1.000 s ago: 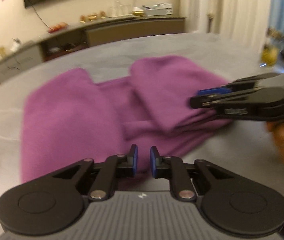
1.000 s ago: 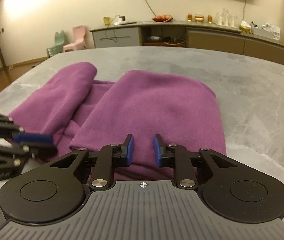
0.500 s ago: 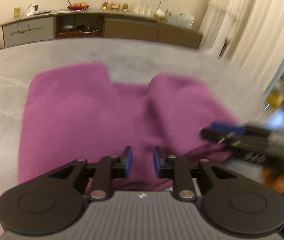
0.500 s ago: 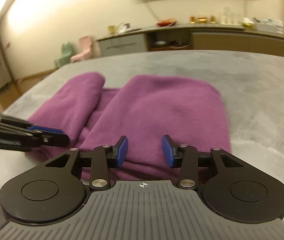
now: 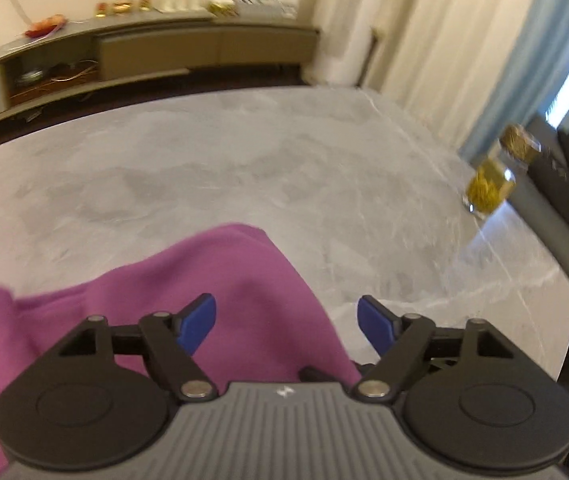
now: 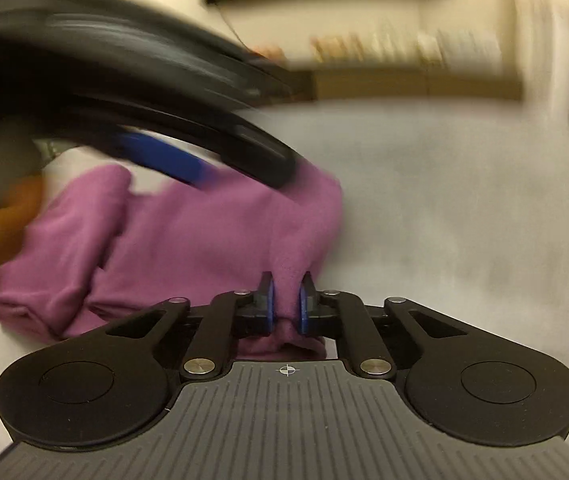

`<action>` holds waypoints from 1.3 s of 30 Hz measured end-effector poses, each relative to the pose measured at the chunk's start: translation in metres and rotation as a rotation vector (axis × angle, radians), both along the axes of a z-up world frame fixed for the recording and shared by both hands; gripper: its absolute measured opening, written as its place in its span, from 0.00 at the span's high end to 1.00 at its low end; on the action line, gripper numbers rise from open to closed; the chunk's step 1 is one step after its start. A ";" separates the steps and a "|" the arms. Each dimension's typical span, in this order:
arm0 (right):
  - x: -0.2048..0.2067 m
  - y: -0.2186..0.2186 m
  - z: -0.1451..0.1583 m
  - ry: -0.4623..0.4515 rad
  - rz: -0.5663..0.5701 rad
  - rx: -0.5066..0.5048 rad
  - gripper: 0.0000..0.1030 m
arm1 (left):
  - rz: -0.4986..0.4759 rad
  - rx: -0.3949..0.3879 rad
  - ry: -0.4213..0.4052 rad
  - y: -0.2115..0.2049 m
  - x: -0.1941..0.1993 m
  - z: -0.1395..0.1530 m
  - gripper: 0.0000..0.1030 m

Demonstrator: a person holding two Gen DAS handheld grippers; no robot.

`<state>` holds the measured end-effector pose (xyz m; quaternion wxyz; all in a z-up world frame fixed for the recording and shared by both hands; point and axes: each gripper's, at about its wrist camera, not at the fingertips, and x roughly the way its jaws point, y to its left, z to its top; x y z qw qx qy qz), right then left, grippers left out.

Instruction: Fold clothes

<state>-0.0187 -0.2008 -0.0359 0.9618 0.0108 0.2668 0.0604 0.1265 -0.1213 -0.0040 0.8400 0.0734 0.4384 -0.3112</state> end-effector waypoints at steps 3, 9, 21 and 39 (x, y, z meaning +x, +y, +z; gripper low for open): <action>-0.023 0.030 0.014 -0.169 0.123 -0.145 0.97 | -0.046 0.080 0.007 -0.002 0.002 -0.005 0.54; -0.032 0.042 0.012 -0.225 0.173 -0.104 0.57 | 0.049 -0.008 -0.010 0.063 0.003 0.020 0.89; -0.026 0.115 0.006 -0.182 0.468 -0.099 0.42 | 0.500 -0.421 0.172 0.314 -0.010 -0.041 0.81; 0.042 0.051 0.022 0.095 0.197 -0.136 0.66 | 0.460 -0.487 0.083 0.272 -0.001 -0.039 0.87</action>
